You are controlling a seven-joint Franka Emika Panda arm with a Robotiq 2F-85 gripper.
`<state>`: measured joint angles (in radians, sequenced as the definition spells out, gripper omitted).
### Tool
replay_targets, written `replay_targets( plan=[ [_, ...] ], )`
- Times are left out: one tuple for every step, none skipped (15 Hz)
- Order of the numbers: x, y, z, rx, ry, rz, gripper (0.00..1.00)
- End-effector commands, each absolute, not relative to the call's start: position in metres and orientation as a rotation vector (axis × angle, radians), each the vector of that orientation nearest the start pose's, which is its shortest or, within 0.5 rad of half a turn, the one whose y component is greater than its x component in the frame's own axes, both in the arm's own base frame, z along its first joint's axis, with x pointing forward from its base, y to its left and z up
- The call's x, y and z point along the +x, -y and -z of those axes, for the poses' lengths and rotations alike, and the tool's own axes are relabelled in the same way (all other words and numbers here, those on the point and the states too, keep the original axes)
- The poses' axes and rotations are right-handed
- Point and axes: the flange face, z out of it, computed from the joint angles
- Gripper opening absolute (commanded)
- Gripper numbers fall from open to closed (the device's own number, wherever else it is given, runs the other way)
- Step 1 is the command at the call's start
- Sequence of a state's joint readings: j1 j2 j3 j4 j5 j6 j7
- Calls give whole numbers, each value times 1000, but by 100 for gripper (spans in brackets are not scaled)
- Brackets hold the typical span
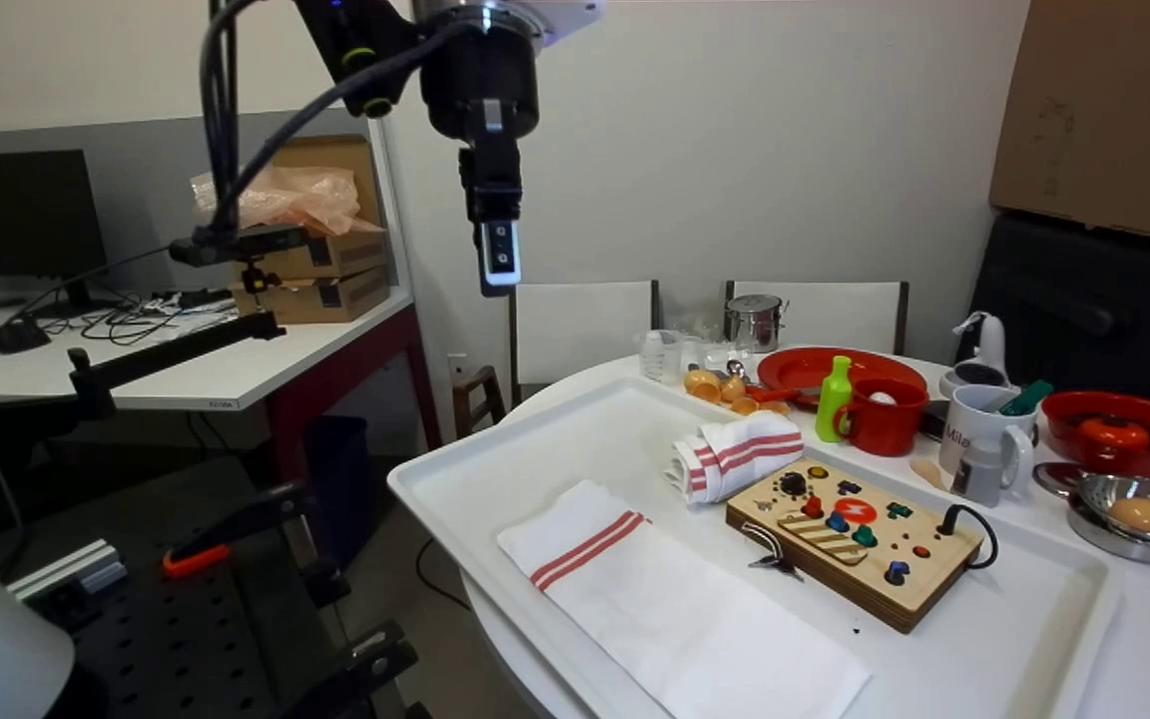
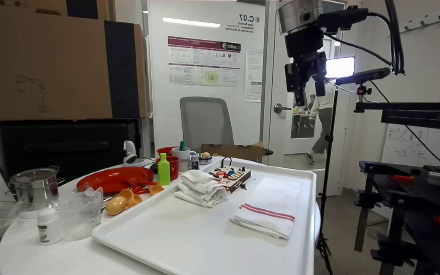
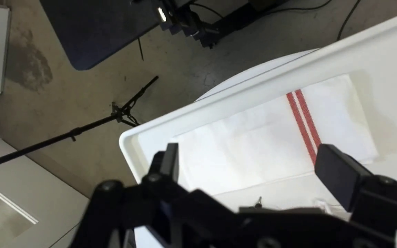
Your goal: Fold the towel on the table
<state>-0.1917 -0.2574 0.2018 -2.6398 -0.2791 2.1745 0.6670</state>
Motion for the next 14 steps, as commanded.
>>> replay_targets(
  plan=[
    [389, 11, -312, -3349, -831, -219, 100],
    [389, 10, -313, -3349, -826, -217, 100],
    [388, 8, -314, -3353, -817, -210, 100],
    [388, 6, -315, -3355, -808, -203, 100],
    [388, 5, -315, -3356, -805, -202, 100],
    [387, 1, -313, -3354, -760, -214, 100],
    [388, 1, -306, -3370, -745, -216, 100],
    [390, 3, -301, -3368, -717, -232, 100],
    [395, 8, -293, -3367, -706, -253, 100],
    [399, 14, -288, -3366, -701, -272, 100],
    [404, 22, -281, -3358, -711, -293, 100],
    [409, 29, -275, -3348, -717, -309, 100],
    [415, 38, -267, -3334, -727, -334, 100],
    [421, 45, -261, -3322, -738, -344, 100]
  ],
)
